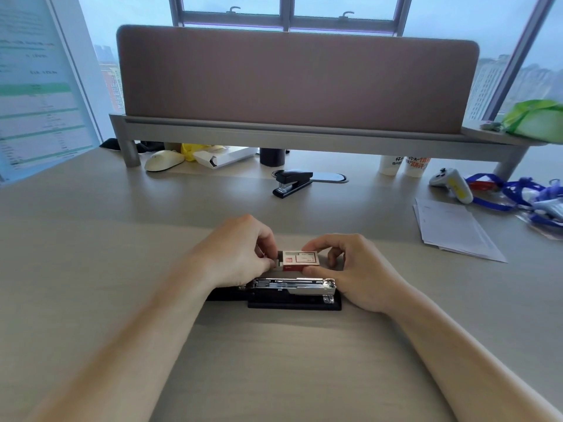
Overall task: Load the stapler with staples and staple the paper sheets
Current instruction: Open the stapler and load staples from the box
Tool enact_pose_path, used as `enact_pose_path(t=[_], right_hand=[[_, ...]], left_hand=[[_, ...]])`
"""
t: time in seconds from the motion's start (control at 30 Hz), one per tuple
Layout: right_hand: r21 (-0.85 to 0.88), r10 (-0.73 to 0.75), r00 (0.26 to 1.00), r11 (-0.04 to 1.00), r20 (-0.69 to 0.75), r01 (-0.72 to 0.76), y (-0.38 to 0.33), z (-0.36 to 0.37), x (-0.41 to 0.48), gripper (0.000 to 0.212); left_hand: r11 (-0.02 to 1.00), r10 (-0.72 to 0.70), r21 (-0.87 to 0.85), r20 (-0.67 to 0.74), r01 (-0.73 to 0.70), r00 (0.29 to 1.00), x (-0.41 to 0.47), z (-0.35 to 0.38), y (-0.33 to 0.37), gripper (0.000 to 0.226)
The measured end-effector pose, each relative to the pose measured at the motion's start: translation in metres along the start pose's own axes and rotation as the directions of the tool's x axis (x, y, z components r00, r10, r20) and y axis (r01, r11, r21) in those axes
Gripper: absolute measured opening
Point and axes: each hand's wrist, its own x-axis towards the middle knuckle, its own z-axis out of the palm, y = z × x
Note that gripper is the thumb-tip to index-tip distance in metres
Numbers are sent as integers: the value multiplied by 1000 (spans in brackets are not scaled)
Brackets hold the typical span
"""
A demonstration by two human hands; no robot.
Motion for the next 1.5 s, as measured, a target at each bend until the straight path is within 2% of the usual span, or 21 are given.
enact_pose_path(t=[0.2,0.3,0.4,0.53,0.63,0.77,0.9,0.97,1.1,1.27,1.4,1.5], right_hand=[[18,8,1000,1000,3,-8,1,0,-2,24],[11,18,1000,1000,9,-18,2,-1,-2,26],[16,11,1000,1000,14,-11,0,-1,-2,36],[151,22,997,988,-74,-10,-3,-5,0,28],[241,17,982,970,-187,29,-13,-10,-1,24],[198,-50,975,976,-216,94,-29,-5,-6,25],[167,-69,972,980,-225,108,-35,-3,-9,27],[146,-97,962,980,-254,137,-37,-2,-11,23],[82,-131,935,983,-329,167,-38,0,-11,12],[38,-134,932,987,-337,155,-39,-1,-12,7],[167,-45,948,981,-315,102,-38,-2,-10,3],[247,1,959,966,-282,71,-36,-1,-8,5]], left_hand=[[999,1,-45,-1,-1,1000,-1,-2,0,9],[978,-28,-208,-4,26,1000,-2,-5,0,10],[937,-81,-347,-97,42,992,2,-8,-2,12],[804,-133,-591,-80,61,988,5,-7,-1,8],[726,-168,-683,-64,79,984,6,-7,3,7],[720,-175,-692,-102,57,979,7,-5,4,7],[744,-102,-668,-88,17,991,4,-1,13,8],[755,-70,-656,-93,-8,993,3,3,19,8],[749,-93,-663,-100,3,991,1,7,25,10],[715,-95,-699,-79,13,992,-1,7,26,8],[696,-55,-717,-99,-33,994,-1,6,27,7],[804,8,-579,-218,-136,976,0,7,23,11]])
